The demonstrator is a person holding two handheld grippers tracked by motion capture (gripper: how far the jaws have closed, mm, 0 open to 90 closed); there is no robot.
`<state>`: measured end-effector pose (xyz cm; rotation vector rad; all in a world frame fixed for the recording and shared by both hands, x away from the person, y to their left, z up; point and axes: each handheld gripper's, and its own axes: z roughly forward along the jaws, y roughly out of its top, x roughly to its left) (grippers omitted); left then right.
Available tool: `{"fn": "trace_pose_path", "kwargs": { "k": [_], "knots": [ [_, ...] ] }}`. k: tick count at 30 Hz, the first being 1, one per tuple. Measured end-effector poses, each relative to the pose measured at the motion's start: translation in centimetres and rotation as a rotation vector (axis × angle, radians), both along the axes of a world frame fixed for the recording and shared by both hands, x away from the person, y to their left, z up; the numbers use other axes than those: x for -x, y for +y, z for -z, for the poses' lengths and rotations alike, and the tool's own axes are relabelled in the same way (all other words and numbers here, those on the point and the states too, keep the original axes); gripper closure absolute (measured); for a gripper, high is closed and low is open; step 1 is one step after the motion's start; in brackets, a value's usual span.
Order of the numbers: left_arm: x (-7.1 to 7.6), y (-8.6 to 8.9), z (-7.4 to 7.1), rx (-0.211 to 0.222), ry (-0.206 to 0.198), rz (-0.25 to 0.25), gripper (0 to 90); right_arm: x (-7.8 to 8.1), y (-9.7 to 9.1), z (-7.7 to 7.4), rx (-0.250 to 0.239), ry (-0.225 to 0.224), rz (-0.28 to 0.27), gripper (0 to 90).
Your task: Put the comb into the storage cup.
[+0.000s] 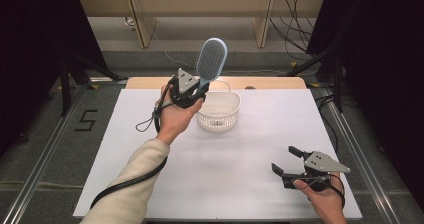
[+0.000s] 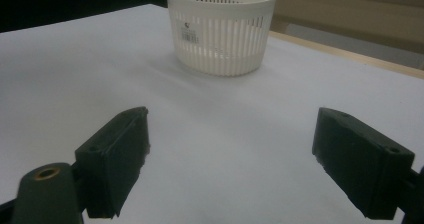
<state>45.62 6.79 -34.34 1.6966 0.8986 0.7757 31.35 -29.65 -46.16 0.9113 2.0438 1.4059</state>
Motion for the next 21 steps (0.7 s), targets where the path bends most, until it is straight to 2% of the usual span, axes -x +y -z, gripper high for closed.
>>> {"fn": "trace_pose_path", "kwargs": {
  "k": [1,11,12,13,21],
  "knots": [
    [-0.08,0.04,-0.04,-0.009,-0.012,0.001,69.6,0.01,-0.01,-0.01,0.001,0.001,-0.001,15.9],
    [-0.31,-0.12,-0.10,-0.010,-0.011,0.001,69.6,0.00,-0.01,0.00,0.001,0.001,0.000,15.9],
    [-0.27,-0.19,-0.08,-0.002,0.000,0.001,69.6,0.01,-0.01,-0.01,0.001,0.002,-0.001,15.9],
    [-0.36,-0.17,-0.12,-0.008,-0.012,0.002,69.6,0.01,0.00,-0.01,0.000,0.000,0.000,15.9],
    [-0.39,-0.35,-0.23,-0.007,-0.011,0.003,69.6,0.02,-0.01,-0.01,-0.001,0.002,0.000,15.9]
  ]
}}
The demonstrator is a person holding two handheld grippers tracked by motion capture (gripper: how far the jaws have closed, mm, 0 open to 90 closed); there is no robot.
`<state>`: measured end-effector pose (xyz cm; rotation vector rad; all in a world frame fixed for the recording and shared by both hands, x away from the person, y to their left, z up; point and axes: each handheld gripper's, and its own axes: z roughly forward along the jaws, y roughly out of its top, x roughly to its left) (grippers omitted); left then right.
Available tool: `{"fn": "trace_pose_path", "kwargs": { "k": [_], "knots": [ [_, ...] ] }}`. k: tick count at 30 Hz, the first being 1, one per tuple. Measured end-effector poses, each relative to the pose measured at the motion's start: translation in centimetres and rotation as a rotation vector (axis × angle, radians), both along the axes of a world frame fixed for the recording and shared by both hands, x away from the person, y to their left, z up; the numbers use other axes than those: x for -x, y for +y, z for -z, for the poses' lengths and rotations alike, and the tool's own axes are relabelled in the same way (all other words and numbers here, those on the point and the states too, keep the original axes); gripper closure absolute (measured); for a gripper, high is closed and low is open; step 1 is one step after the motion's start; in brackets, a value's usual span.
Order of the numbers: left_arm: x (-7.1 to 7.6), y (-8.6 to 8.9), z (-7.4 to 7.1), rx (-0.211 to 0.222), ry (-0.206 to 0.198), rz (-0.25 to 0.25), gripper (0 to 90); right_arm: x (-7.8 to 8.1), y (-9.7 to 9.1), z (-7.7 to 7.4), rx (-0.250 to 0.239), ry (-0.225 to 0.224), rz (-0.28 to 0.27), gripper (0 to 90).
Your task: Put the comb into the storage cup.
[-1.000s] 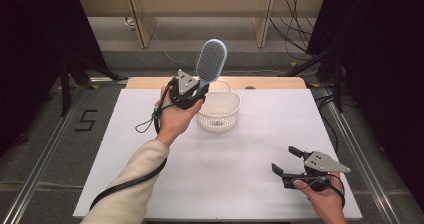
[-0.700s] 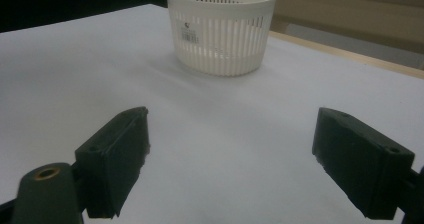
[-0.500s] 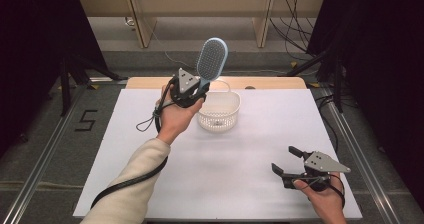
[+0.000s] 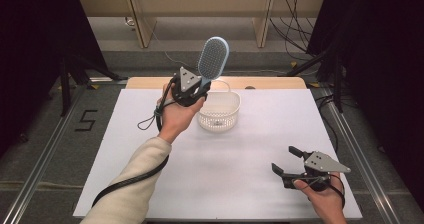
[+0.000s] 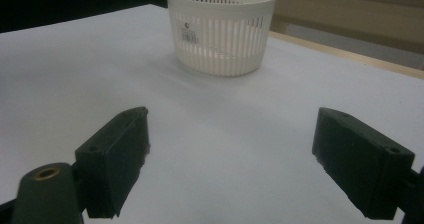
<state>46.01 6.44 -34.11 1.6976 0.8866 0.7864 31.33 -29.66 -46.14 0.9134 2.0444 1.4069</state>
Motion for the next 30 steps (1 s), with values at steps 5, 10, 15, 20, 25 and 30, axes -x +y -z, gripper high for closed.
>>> {"fn": "trace_pose_path", "kwargs": {
  "k": [5,10,15,20,25,30],
  "knots": [
    [-0.16,-0.04,-0.05,0.002,0.001,0.002,69.7,0.00,0.00,0.00,-0.001,-0.001,0.000,15.9],
    [-0.24,-0.18,-0.01,0.016,0.020,0.004,69.6,0.00,0.00,0.00,0.000,-0.001,0.000,15.9],
    [-0.34,-0.35,0.05,0.017,0.022,0.005,69.6,0.00,-0.01,0.00,-0.002,-0.001,0.000,15.9],
    [-0.52,-0.40,-0.14,0.010,0.022,0.004,69.6,0.01,-0.03,-0.03,-0.001,-0.002,0.001,15.9],
    [-0.76,-0.38,-0.47,0.008,0.007,0.003,69.6,-0.01,0.01,-0.01,-0.001,-0.004,0.001,15.8],
    [-0.96,-0.53,-0.54,0.005,0.006,0.003,69.6,0.02,0.02,-0.03,-0.004,-0.002,0.002,15.8]
  ]
}}
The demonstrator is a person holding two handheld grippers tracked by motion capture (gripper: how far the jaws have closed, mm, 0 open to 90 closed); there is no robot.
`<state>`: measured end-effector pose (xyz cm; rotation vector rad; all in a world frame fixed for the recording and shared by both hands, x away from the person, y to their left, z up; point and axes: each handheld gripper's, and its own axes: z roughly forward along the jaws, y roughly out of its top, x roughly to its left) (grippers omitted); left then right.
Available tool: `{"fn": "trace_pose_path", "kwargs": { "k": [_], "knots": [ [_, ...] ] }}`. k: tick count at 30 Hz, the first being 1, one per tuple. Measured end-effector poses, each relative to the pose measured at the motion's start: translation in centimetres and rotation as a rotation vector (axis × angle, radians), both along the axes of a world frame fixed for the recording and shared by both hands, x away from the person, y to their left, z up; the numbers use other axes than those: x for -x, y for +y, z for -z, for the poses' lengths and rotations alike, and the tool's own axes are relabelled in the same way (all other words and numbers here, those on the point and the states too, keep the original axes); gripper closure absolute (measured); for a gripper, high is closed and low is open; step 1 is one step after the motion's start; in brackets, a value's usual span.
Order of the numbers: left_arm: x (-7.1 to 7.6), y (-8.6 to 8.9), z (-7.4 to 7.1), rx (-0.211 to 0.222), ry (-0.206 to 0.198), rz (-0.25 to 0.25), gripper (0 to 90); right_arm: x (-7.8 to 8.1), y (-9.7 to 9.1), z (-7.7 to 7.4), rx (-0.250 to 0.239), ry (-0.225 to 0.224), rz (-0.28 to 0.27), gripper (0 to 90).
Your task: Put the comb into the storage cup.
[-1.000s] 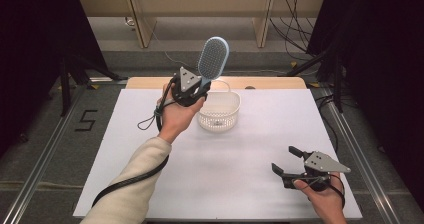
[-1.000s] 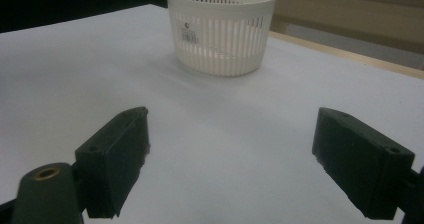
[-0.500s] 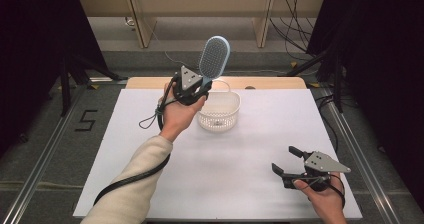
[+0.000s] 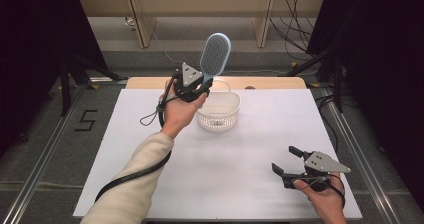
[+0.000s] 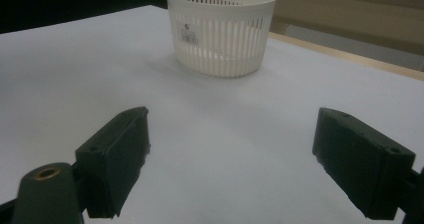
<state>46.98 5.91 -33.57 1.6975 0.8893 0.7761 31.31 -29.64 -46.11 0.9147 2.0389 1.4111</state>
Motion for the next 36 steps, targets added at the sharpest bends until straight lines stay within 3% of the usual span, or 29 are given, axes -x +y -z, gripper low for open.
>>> {"fn": "trace_pose_path", "kwargs": {
  "k": [6,13,36],
  "knots": [
    [-0.13,-0.28,0.13,0.006,0.017,0.003,69.6,-0.01,-0.01,0.01,0.000,0.001,0.000,15.8],
    [-0.31,-0.39,0.07,0.000,0.004,0.003,69.6,-0.02,-0.01,0.03,0.002,-0.001,-0.002,15.8],
    [-0.77,-0.64,0.62,0.021,0.031,0.004,69.6,-0.01,-0.04,0.00,0.003,-0.001,-0.002,15.8]
  ]
}}
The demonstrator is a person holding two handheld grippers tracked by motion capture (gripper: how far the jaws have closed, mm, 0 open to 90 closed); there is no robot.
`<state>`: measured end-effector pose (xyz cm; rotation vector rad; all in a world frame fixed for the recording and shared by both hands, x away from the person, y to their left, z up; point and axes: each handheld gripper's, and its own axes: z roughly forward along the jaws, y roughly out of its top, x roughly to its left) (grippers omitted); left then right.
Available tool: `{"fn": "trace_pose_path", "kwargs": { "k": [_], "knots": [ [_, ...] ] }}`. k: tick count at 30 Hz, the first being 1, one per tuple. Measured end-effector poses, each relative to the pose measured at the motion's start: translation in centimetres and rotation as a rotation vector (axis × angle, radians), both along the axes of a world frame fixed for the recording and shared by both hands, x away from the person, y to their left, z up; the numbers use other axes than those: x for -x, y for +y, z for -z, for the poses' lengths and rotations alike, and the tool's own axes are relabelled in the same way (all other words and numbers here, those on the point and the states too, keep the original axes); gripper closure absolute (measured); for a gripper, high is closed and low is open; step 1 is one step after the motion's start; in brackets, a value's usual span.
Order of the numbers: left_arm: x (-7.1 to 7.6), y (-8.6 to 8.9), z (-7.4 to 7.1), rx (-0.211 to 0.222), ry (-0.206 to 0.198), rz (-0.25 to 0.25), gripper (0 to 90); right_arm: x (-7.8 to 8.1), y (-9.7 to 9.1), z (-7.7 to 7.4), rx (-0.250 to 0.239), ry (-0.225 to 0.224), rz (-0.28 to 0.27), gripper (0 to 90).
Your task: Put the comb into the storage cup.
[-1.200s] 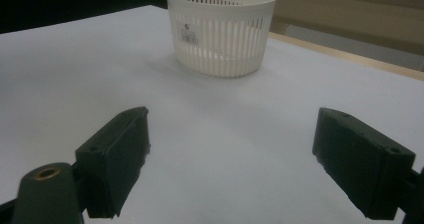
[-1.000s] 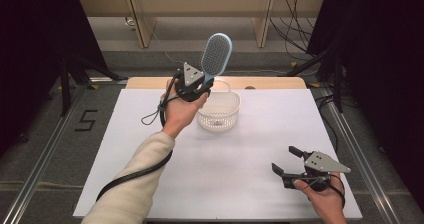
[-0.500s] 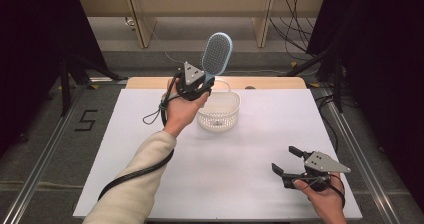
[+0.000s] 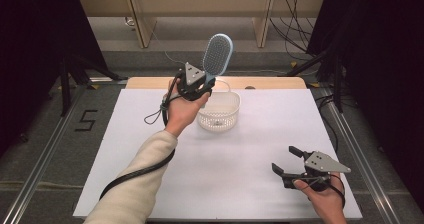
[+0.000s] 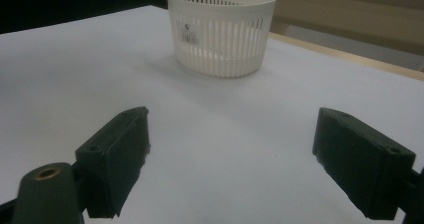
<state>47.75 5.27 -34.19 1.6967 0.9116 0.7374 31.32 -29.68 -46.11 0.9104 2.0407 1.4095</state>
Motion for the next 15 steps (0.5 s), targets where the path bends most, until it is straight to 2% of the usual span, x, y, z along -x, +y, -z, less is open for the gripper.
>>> {"fn": "trace_pose_path", "kwargs": {
  "k": [15],
  "knots": [
    [-0.29,-0.46,0.07,-0.013,0.001,0.009,69.6,0.00,-0.03,-0.01,-0.003,0.000,0.001,15.8]
  ]
}}
